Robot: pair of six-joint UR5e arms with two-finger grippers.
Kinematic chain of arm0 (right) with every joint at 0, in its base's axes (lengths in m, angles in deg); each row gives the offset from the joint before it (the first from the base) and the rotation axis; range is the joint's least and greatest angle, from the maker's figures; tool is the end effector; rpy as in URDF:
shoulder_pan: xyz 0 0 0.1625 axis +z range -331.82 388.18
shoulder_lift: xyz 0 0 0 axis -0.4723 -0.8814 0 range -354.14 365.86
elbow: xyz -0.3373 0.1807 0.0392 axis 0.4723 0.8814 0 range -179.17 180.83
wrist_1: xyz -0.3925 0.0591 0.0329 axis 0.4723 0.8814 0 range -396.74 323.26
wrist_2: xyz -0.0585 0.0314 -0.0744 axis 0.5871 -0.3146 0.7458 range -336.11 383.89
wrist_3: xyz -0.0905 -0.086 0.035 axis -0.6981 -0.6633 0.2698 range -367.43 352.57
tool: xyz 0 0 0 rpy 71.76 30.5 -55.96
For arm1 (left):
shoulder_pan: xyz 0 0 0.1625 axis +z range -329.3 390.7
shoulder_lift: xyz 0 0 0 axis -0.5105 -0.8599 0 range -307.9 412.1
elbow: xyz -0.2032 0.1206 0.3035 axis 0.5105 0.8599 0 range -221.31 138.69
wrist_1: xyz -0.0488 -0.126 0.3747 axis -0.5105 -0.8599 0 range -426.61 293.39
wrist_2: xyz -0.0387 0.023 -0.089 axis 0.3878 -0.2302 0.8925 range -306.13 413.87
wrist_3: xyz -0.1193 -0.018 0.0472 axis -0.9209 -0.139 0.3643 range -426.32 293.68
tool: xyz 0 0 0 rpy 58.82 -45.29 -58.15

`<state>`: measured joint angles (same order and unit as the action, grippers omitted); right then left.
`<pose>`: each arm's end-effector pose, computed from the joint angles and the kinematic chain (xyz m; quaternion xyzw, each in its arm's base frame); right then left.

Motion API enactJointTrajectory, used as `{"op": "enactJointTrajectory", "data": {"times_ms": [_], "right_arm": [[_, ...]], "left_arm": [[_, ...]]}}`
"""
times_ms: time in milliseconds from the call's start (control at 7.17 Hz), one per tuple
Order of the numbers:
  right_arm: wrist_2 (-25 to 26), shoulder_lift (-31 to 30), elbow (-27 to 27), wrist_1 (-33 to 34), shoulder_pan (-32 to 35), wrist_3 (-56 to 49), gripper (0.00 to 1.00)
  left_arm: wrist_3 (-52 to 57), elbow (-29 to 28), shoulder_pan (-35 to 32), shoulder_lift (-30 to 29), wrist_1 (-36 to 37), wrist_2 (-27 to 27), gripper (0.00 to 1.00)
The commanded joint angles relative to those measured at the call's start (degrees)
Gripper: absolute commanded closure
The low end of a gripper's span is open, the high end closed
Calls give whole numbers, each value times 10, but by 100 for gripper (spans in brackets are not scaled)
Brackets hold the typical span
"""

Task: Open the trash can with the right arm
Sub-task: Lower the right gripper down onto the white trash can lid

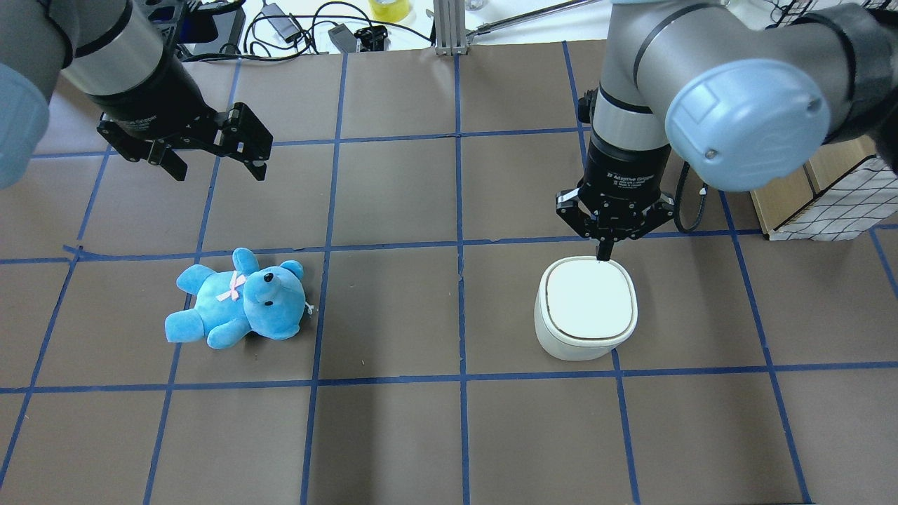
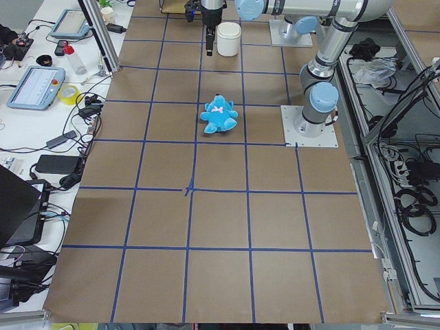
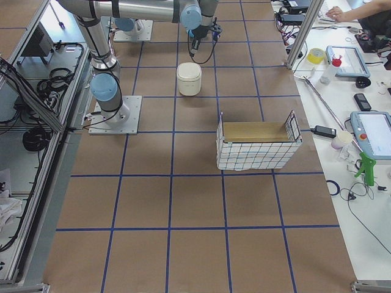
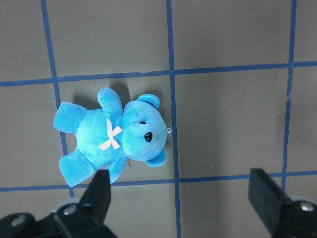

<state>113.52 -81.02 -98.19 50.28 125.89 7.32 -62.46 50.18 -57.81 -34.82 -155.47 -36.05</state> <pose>0.1933 -0.4283 0.3164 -0.0613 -0.9894 -0.1297 0.0225 -0.1214 -0.4636 0.4323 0.0207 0.9995 -0.0238 0.0005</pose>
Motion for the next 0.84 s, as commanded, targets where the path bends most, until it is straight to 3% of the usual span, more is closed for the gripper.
{"op": "enactJointTrajectory", "data": {"times_ms": [0,698], "right_arm": [[5,0,-42,76,-1,-1,100],[9,1,-96,108,-30,-33,100]], "left_arm": [[0,0,0,0,0,0,0],[0,0,0,0,0,0,0]]}}
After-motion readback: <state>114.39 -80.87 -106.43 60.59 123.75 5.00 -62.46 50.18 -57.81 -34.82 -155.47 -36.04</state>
